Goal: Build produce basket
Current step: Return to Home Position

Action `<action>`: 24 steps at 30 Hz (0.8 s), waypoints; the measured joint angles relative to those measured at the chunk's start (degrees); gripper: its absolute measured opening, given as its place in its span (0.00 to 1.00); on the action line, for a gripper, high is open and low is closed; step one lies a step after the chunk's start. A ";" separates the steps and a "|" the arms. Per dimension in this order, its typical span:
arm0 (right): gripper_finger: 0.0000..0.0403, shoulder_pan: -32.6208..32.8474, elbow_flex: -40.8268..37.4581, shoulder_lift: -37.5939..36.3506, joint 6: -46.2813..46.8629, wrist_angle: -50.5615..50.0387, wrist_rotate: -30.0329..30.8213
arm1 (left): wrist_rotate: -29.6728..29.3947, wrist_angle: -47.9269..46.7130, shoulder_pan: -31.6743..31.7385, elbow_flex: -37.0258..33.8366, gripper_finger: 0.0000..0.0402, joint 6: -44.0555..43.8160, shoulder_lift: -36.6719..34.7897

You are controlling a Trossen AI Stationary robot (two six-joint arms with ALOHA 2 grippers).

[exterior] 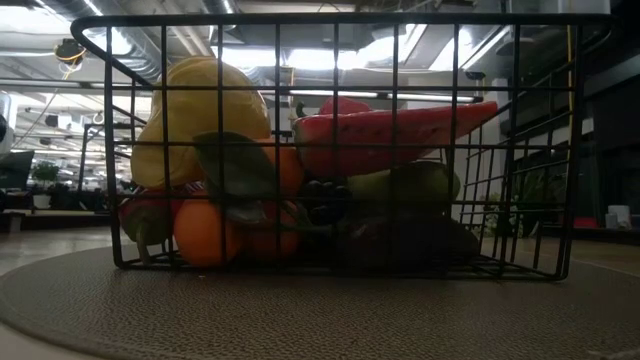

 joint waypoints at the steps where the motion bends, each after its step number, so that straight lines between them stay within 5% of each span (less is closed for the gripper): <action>1: 0.57 0.00 0.00 -0.36 -0.28 -0.22 1.01 | -0.51 -0.49 0.00 0.00 0.33 0.42 -1.32; 8: 0.57 0.00 -0.02 -1.25 2.77 -3.23 9.26 | -7.84 -7.56 0.00 0.00 0.33 0.24 -9.15; 24: 0.57 0.00 -5.09 -1.10 8.56 -2.60 11.02 | -15.44 -13.62 0.00 -3.89 0.33 -2.93 -16.36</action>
